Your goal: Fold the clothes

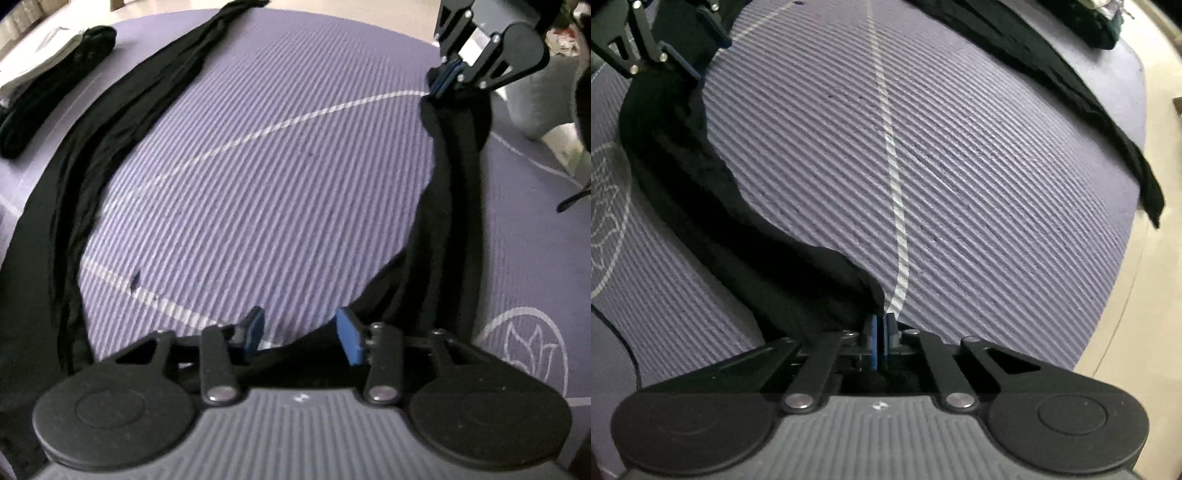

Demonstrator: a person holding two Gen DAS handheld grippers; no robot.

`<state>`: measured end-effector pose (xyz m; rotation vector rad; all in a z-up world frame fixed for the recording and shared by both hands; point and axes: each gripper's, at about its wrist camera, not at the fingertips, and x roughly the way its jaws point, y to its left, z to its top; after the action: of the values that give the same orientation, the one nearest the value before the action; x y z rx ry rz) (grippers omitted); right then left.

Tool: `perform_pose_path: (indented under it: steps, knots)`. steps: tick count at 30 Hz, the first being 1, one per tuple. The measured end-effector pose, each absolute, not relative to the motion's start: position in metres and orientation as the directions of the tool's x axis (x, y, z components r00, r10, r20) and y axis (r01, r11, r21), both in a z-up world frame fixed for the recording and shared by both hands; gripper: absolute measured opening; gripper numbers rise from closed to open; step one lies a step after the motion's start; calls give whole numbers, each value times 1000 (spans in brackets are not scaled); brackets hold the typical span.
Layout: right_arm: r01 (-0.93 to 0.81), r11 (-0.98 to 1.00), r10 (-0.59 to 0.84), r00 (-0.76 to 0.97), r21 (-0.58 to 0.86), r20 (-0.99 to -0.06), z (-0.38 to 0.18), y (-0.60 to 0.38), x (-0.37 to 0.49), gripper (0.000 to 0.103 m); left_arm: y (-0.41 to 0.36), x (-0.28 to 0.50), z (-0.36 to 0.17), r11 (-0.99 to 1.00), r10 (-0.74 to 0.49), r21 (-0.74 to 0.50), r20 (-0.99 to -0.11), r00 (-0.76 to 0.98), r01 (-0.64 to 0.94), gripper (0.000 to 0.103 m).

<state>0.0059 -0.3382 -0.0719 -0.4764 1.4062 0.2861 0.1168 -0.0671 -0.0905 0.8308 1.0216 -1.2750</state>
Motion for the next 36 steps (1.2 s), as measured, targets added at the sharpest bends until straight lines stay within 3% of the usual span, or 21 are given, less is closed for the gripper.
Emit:
perform_pose_path:
  steps: [5, 9, 11, 16, 22, 30, 33, 34, 36]
  knots:
    - [-456, 858, -151, 211, -234, -966, -71, -323, -15, 1, -65, 108, -92, 73, -331, -43, -943, -17, 996, 39]
    - [-502, 824, -176, 213, -262, -961, -76, -315, -33, 1, -63, 103, -97, 51, -314, 12, -949, 27, 999, 21]
    - [-493, 828, -181, 216, -267, -959, -76, -316, -35, 1, -63, 102, -97, 63, -331, 7, -943, 27, 998, 4]
    - [-414, 862, -188, 276, -293, -943, -65, -325, -38, 1, -57, 97, -95, 100, -380, 86, -918, 118, 991, 3]
    - [-370, 902, -113, 296, -223, -949, -66, -335, -27, 25, -52, 93, -98, 161, -371, 102, -915, 156, 982, 3]
    - [-343, 938, 32, 223, -47, -974, -75, -369, 9, 25, -51, 93, -92, 223, -382, 135, -899, 214, 965, 3]
    - [-345, 938, 73, 210, -4, -975, -74, -377, 11, 17, -49, 92, -91, 245, -387, 156, -889, 244, 957, 3]
    - [-345, 939, 61, 223, -20, -973, -74, -376, 9, 1, -48, 92, -90, 254, -388, 164, -886, 256, 953, 3]
    - [-342, 935, 6, 266, -89, -964, -74, -368, 3, 0, -46, 92, -89, 272, -388, 181, -878, 280, 945, 3]
